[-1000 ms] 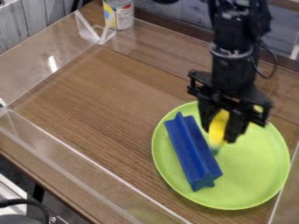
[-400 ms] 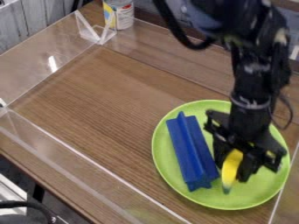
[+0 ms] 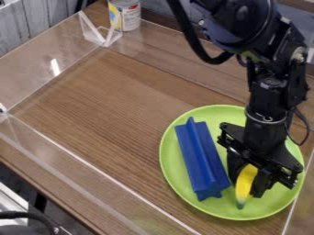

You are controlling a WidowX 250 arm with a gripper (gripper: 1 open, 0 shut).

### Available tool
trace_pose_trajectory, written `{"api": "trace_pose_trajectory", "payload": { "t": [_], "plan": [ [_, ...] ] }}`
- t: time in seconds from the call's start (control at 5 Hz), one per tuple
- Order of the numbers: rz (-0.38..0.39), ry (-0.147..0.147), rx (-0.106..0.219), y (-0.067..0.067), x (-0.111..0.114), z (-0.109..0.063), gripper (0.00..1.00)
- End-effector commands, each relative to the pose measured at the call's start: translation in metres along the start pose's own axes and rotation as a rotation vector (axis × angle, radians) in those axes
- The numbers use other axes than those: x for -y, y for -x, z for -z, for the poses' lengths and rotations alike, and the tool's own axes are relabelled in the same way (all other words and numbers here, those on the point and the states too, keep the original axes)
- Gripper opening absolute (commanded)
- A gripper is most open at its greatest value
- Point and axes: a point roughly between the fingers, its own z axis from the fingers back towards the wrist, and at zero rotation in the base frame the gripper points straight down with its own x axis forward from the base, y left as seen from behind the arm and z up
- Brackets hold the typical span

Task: Put the banana in the green plate

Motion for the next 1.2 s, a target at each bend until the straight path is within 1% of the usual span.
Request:
{"api": "trace_pose_trajectory", "payload": {
  "t": [0.0, 0.4, 0.6, 0.8, 1.0],
  "plan": [
    [0.014, 0.007, 0.035, -0.005, 0.005, -0.011, 0.0],
    [0.018, 0.012, 0.039, -0.006, 0.006, -0.016, 0.0],
    [0.022, 0.016, 0.046, -0.006, 0.007, -0.022, 0.0],
    [0.025, 0.019, 0.049, -0.005, 0.007, -0.028, 1.0],
    [0.03, 0.022, 0.068, -0.003, 0.006, -0.042, 1.0]
  ]
}}
